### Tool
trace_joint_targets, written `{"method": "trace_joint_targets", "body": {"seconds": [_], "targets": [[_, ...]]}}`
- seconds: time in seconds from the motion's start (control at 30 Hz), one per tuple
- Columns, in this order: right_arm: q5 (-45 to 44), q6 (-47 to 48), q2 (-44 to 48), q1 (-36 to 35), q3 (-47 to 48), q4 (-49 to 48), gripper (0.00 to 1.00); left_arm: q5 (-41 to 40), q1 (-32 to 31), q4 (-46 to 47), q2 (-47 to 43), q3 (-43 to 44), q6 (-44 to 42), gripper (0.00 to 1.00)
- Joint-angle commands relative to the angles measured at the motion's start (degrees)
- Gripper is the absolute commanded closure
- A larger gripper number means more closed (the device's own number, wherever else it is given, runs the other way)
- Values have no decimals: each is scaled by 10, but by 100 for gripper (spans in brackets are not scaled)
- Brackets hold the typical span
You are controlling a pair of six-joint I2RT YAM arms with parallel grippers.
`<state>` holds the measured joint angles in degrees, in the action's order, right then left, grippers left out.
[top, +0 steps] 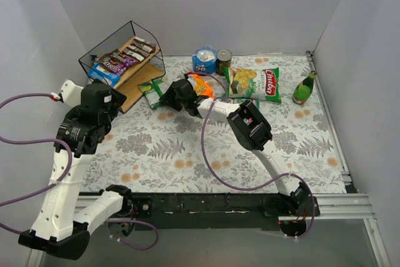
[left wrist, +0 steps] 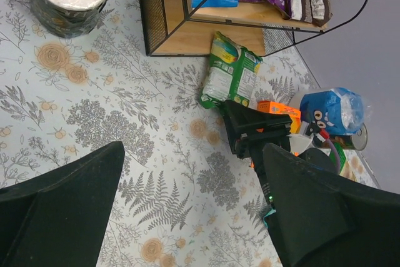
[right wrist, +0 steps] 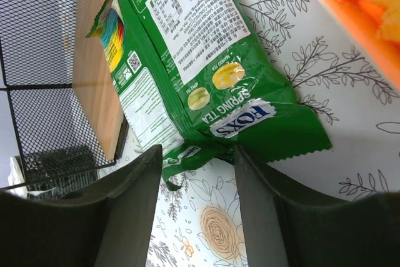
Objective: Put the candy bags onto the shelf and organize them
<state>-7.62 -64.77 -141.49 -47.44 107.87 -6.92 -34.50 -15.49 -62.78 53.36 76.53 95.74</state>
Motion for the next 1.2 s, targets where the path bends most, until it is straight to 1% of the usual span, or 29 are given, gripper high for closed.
{"method": "trace_joint_targets", "body": {"seconds": [0.0, 0.07, 0.17, 0.3, 0.33, 0.53, 0.67, 0.8, 0.87, 0.93, 1.07, 1.13, 1.17], "targets": [[-38, 15, 43, -5, -28, -35, 42, -7, 3, 11, -14, 17, -33, 6], [-62, 38, 48, -5, -8, -12, 42, -4, 3, 18, -15, 15, -41, 6], [-74, 62, 69, -5, -13, -23, 41, 0, 4, 19, -13, 13, -44, 6], [-64, 26, 85, -13, -42, -32, 41, 5, 3, 22, -18, 12, -50, 6], [-57, 2, 87, -15, -49, -39, 40, 7, 3, 23, -19, 12, -52, 6], [2, -112, 64, -18, -86, -72, 40, 12, 3, 23, -19, 19, -64, 6], [9, -145, 48, -18, -93, -98, 41, 13, 3, 24, -22, 17, -70, 6], [-7, -165, 25, -16, -72, -104, 41, 19, 3, 28, -19, 14, -74, 5], [-26, -175, 2, -16, -35, -81, 40, 21, 3, 28, -15, 15, -75, 6], [-36, -193, -20, -16, -18, -70, 41, 20, 3, 27, -14, 16, -76, 5], [-49, -239, -48, -16, 2, -59, 45, 16, 3, 23, -15, 21, -76, 6], [-58, -259, -55, -16, 0, -63, 50, 14, 3, 20, -16, 21, -76, 6], [-60, -264, -56, -16, -2, -64, 55, 13, 3, 19, -17, 22, -75, 5]]}}
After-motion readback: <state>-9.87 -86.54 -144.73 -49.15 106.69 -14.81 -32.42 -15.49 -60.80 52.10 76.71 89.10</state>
